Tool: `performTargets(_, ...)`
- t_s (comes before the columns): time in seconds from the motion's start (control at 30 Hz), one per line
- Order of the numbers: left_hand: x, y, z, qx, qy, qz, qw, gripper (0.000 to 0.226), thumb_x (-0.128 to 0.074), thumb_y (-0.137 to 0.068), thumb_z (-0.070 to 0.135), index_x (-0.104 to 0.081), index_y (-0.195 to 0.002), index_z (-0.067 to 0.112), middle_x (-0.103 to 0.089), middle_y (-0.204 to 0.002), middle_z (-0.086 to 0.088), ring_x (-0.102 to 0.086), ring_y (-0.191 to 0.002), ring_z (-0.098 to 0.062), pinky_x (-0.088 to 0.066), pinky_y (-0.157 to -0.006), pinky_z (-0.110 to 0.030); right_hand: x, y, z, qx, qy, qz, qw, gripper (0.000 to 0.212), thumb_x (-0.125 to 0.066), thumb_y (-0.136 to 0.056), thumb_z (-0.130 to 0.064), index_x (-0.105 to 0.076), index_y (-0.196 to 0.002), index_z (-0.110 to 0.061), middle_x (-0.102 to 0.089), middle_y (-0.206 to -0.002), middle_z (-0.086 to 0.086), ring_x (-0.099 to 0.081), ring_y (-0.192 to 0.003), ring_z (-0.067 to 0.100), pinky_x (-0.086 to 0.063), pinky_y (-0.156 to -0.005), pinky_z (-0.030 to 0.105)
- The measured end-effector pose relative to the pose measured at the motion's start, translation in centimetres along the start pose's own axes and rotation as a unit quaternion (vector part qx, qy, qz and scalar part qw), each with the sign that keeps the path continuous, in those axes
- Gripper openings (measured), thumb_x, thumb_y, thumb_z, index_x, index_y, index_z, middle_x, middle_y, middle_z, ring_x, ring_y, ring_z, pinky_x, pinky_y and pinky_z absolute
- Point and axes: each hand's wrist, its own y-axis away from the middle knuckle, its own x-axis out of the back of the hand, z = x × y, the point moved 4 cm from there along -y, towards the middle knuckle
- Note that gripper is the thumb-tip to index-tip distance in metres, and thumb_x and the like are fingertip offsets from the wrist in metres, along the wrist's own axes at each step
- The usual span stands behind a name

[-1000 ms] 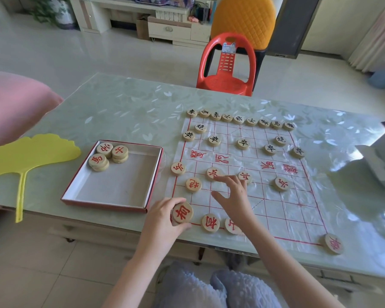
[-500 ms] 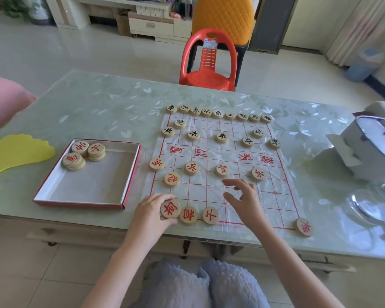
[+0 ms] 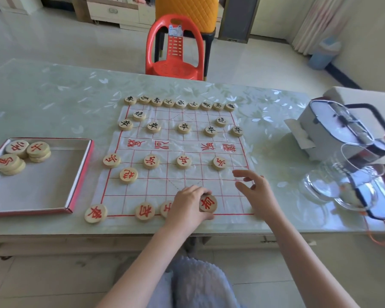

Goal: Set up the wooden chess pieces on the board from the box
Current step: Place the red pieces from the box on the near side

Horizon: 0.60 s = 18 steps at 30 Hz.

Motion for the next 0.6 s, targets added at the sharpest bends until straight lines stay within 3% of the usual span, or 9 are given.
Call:
performTargets(0.23, -4.5, -1.8, 2.0, -0.019, -0.011, -0.028, 0.999, 0.059, -0.077, -0.07, 0.031, -0.053, -0.123, 0.021, -0.053, -0.121, 0.005, -0.044, -0.114, -0.016, -0.035, -0.095, -0.023, 1.8, 0.0, 1.6, -0.011, -0.024, 0.011, 1.0, 0.026, -0.056, -0.087, -0.008, -0.064, -0.105, -0.025, -0.064, -0.105, -0.013, -0.051, -0.102, 0.018, -0.037, -0.072, 0.018)
performTargets(0.37, -5.3, -2.2, 2.1, -0.026, -0.043, -0.026, 0.998, 0.058, -0.075, -0.071, 0.035, -0.052, -0.123, 0.02, -0.053, -0.12, 0.004, -0.044, -0.113, -0.015, -0.03, -0.095, -0.022, 1.4, 0.0, 1.8, -0.012, -0.033, 0.003, 0.999, 0.027, -0.057, -0.086, -0.009, -0.063, -0.104, -0.029, -0.063, -0.102, -0.019, -0.051, -0.1, 0.015, -0.036, -0.07, 0.017)
performTargets(0.6, -5.8, -1.9, 1.7, -0.025, -0.08, -0.027, 0.996, 0.067, -0.071, -0.07, 0.047, -0.047, -0.129, 0.026, -0.047, -0.124, 0.007, -0.034, -0.117, -0.013, -0.024, -0.1, -0.023, -0.8, 0.3, 1.1, -0.004, -0.015, -0.027, 0.999, 0.027, -0.056, -0.087, -0.011, -0.063, -0.108, -0.027, -0.062, -0.106, -0.015, -0.049, -0.1, 0.011, -0.036, -0.071, 0.013)
